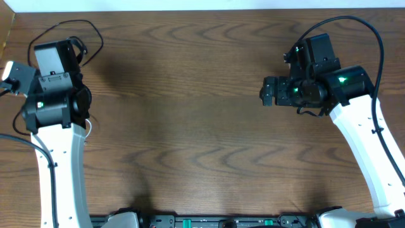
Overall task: Untangle cables
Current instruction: 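Carry the white cable to the left edge with the left gripper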
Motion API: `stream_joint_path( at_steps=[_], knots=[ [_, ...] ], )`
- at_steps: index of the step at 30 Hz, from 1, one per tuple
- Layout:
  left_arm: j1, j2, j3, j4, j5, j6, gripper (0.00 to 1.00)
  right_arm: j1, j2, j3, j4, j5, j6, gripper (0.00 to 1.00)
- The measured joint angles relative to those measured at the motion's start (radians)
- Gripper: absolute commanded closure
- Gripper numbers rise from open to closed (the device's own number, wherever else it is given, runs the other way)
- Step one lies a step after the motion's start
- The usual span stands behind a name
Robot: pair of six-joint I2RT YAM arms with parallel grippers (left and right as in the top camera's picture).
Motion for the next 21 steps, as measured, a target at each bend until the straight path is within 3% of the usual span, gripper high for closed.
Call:
stream_joint_path(
  at_steps=[8, 21],
  knots=[
    [0.0, 0.073, 0.0, 0.007, 0.131, -0.006, 0.92, 0.0, 0.0, 0.0, 0.006, 0.0, 0.0, 0.01],
    [0.0, 0.193, 0.0, 0.21, 0.245, 0.09, 0.93, 0.0, 0.0, 0.0, 0.008, 0.0, 0.0, 0.01]
  ],
)
